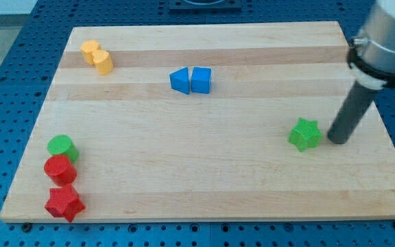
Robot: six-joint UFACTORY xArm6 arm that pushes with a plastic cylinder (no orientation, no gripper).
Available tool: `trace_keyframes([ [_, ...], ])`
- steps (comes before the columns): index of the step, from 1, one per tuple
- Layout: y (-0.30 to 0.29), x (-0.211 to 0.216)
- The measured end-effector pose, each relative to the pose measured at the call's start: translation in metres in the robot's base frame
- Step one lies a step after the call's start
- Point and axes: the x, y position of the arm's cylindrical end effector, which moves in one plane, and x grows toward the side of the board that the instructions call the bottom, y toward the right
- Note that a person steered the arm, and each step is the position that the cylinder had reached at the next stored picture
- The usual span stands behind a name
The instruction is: Move the green star to the right side of the green circle
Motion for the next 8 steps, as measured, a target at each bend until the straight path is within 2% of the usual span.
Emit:
trace_keyframes([
  [8,-0.310,0.000],
])
